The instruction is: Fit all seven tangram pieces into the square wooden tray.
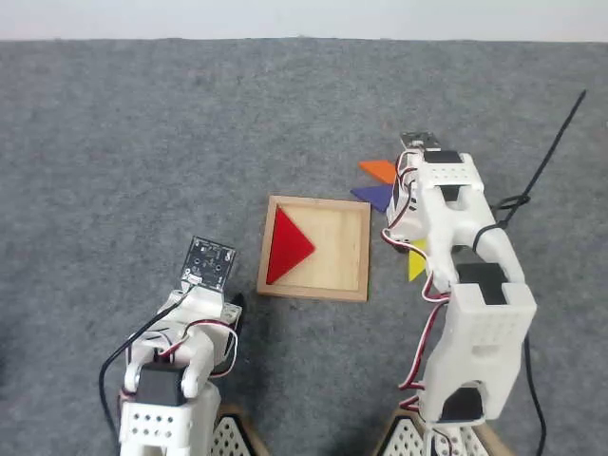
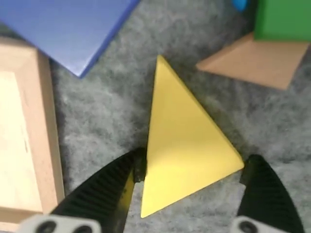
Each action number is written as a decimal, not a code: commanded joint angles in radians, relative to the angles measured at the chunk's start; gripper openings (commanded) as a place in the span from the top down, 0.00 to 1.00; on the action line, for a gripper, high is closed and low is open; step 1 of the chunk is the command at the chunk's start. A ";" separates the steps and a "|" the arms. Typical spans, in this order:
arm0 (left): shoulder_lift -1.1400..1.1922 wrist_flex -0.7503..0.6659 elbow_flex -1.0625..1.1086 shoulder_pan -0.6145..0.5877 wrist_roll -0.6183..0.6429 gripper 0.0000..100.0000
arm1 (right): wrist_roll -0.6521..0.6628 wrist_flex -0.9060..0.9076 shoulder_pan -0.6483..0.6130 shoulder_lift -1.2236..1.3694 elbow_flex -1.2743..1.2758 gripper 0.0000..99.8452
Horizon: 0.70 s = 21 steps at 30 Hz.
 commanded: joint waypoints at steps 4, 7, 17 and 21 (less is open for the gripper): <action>-0.020 0.003 -0.010 -0.005 0.008 0.86 | -0.012 -0.035 0.010 0.008 -0.026 0.70; -0.020 0.003 -0.010 -0.005 0.008 0.86 | -0.011 -0.031 0.010 -0.007 -0.026 0.73; -0.020 0.003 -0.010 -0.005 0.008 0.86 | -0.037 0.005 -0.064 -0.117 -0.018 0.74; -0.020 0.003 -0.010 -0.005 0.008 0.86 | -0.034 0.007 -0.054 -0.122 -0.018 0.74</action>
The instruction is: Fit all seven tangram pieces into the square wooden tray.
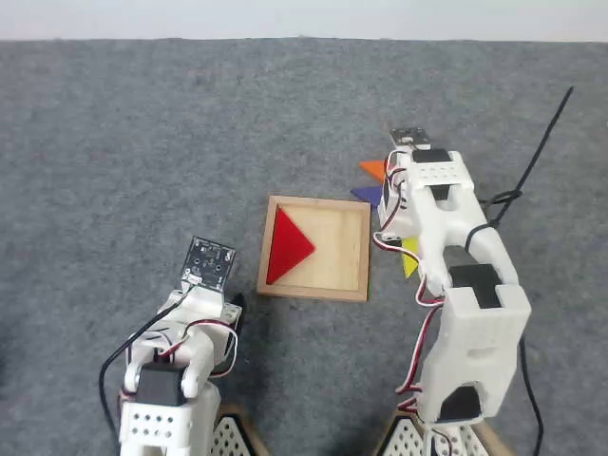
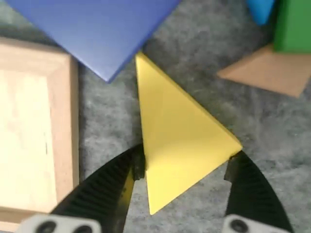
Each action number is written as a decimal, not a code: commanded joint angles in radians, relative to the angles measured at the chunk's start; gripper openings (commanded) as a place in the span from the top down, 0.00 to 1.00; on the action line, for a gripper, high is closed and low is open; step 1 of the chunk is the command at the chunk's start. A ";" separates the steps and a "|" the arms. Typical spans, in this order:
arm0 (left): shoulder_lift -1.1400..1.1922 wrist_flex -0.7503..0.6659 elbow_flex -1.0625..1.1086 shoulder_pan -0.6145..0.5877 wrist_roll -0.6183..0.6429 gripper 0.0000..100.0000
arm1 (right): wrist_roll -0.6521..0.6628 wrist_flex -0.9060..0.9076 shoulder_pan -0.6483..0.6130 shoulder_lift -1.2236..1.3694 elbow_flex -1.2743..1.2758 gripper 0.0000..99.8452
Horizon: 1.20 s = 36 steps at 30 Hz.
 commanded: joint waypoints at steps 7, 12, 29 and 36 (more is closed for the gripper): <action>-0.020 0.003 -0.010 -0.005 0.008 0.86 | 0.028 0.007 -0.002 -0.077 -0.029 0.73; -0.020 0.003 -0.010 -0.005 0.008 0.86 | 0.141 0.007 -0.004 -0.067 -0.021 0.61; -0.020 0.003 -0.010 -0.005 0.008 0.86 | 0.146 -0.105 -0.008 0.021 -0.029 0.73; -0.020 0.003 -0.010 -0.005 0.008 0.86 | 0.146 -0.110 -0.010 0.013 -0.028 0.70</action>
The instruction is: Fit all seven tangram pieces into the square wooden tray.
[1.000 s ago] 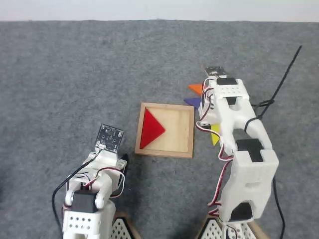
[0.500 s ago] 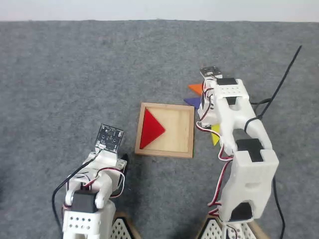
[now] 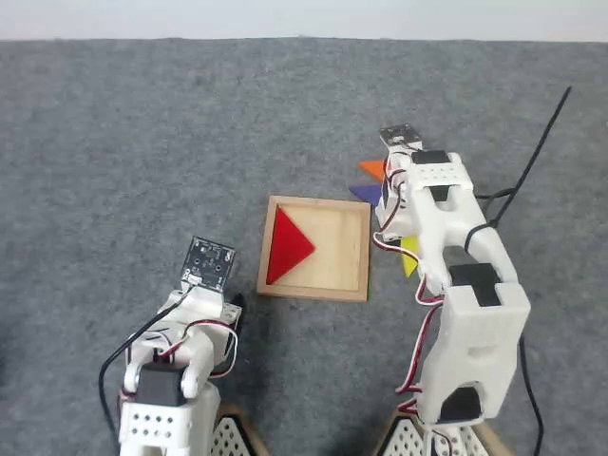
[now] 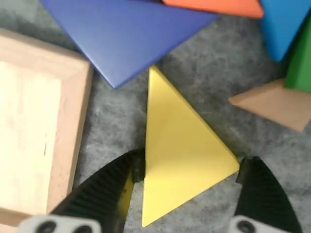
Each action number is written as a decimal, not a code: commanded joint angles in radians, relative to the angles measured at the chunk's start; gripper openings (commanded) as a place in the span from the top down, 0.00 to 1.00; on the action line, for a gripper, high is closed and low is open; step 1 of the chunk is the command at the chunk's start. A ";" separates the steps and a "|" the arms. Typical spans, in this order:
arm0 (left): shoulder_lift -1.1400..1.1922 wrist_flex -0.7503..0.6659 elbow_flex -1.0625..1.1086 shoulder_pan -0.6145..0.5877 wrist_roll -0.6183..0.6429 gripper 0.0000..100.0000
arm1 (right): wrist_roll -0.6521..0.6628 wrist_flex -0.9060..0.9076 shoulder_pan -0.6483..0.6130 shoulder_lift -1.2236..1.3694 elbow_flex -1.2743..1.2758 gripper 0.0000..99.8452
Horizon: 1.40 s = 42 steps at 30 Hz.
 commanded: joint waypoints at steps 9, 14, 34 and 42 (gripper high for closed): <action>-0.020 0.003 -0.010 -0.005 0.008 0.86 | -0.003 -0.039 -0.012 -0.015 -0.023 0.85; -0.020 0.003 -0.010 -0.005 0.008 0.86 | -0.035 -0.031 -0.005 -0.074 -0.018 0.86; -0.020 0.003 -0.010 -0.005 0.008 0.86 | -0.020 -0.031 -0.025 -0.351 0.147 0.84; -0.020 0.003 -0.010 -0.005 0.008 0.86 | 0.098 -0.016 -0.084 -0.274 0.149 0.69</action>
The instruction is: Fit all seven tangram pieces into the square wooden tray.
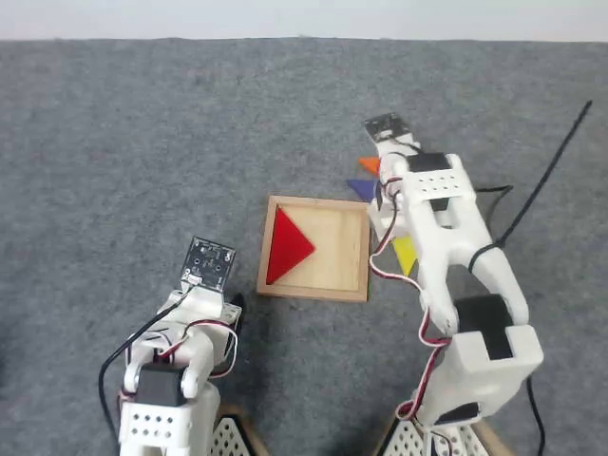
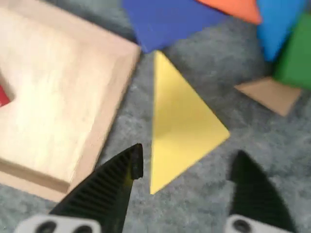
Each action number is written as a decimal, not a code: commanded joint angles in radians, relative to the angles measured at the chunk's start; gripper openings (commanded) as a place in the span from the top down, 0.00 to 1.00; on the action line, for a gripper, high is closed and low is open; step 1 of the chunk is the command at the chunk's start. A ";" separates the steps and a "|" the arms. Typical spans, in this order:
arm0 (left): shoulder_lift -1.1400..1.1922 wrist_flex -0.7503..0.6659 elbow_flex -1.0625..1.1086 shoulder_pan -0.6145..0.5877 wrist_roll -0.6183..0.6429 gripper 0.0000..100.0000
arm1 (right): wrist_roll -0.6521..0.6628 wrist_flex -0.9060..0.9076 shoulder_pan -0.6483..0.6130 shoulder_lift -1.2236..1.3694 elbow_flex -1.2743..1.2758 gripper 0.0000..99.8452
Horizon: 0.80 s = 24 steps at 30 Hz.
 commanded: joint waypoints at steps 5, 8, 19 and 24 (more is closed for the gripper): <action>-0.020 0.003 -0.010 -0.005 0.008 0.86 | 0.017 -0.085 -0.038 0.062 -0.011 0.70; -0.020 0.003 -0.010 -0.005 0.008 0.86 | 0.018 -0.107 -0.019 0.101 -0.012 0.70; -0.020 0.003 -0.010 -0.005 0.008 0.86 | 0.029 -0.107 0.051 0.182 -0.101 0.70; -0.020 0.003 -0.010 -0.005 0.008 0.86 | 0.029 -0.114 0.050 0.225 -0.127 0.70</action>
